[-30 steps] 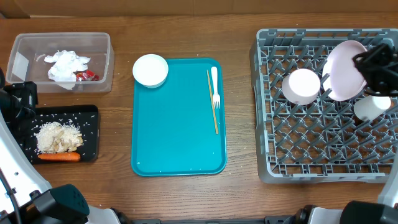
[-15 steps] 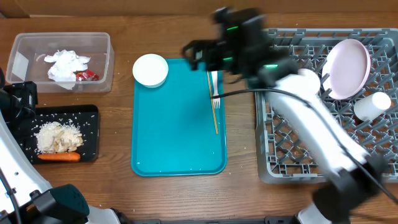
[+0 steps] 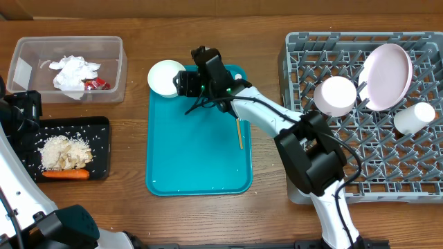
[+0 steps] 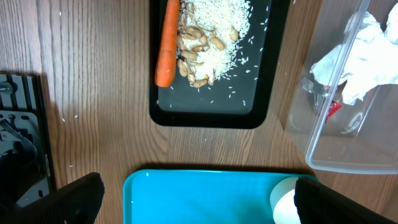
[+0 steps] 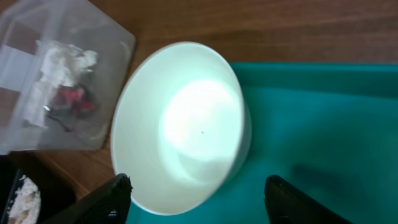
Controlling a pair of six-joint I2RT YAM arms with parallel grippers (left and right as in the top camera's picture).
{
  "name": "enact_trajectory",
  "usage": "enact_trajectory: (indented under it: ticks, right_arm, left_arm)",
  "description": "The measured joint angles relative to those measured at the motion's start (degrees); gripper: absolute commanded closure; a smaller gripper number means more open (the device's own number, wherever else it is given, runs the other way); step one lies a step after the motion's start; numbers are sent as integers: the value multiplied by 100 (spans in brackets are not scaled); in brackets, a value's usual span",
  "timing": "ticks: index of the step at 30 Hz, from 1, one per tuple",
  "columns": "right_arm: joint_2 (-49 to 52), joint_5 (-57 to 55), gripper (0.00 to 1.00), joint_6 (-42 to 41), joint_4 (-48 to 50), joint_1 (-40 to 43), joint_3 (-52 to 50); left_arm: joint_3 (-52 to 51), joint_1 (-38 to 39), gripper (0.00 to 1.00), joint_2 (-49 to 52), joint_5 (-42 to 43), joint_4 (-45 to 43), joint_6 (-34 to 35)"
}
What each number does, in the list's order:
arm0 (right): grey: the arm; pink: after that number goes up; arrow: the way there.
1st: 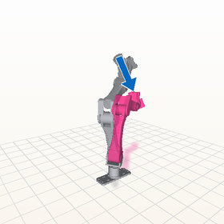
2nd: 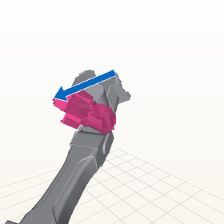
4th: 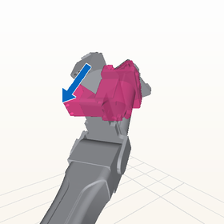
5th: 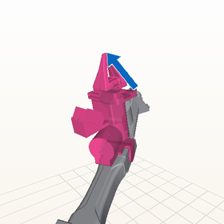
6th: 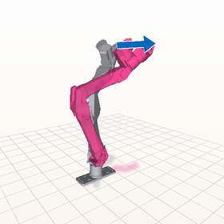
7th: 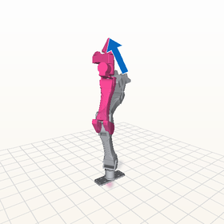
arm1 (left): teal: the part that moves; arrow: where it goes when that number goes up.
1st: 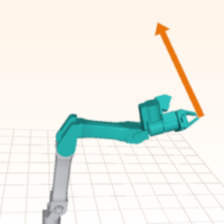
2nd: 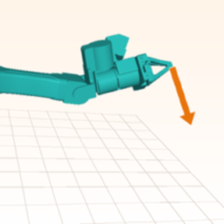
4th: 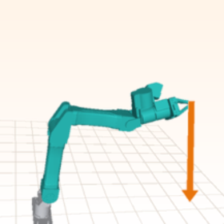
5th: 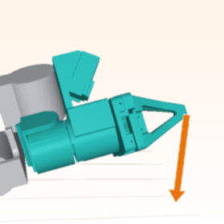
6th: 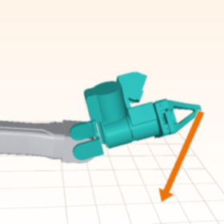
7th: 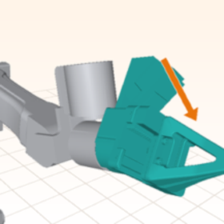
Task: Sort waste into correct bins and load items into the dishwasher rack
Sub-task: 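Reach the right gripper back to the white bowl on the tray, then grasp the white bowl rim with the right gripper and lift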
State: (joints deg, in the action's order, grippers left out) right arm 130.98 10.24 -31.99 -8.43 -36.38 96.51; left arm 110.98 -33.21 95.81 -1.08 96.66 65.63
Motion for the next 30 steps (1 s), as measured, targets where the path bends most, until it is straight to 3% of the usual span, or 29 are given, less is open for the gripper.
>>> enact_trajectory:
  ticks: [6, 10, 15, 17, 19, 23, 26, 30]
  right_arm:
    - [197, -151, 39, -205, -44, -4, 0]
    - [197, -245, 62, -249, -251, -4, 2]
    - [197, -304, 69, -258, -586, -4, 2]
    - [199, -317, 82, -258, -787, -2, 2]
    - [203, -315, 86, -282, -1274, 7, 44]
    - [205, -341, 87, -245, -2376, 61, 483]
    - [205, -487, 87, -243, -3825, 205, 1163]
    - [131, -638, 62, -11, -5447, 479, 2299]
  left_arm:
    - [0, 0, 0, 0, 2, 0, 0]
    - [0, 0, 0, 0, 2, -2, 0]
    - [0, 0, 0, 0, 2, 0, 0]
    - [0, 0, 0, 0, 0, 0, 0]
    - [0, 0, 0, 0, 2, 0, 0]
    - [0, 0, 0, 0, 0, 0, 0]
    - [0, 0, 0, 0, 2, -2, 0]
    - [0, 0, 0, 0, 2, 0, 0]
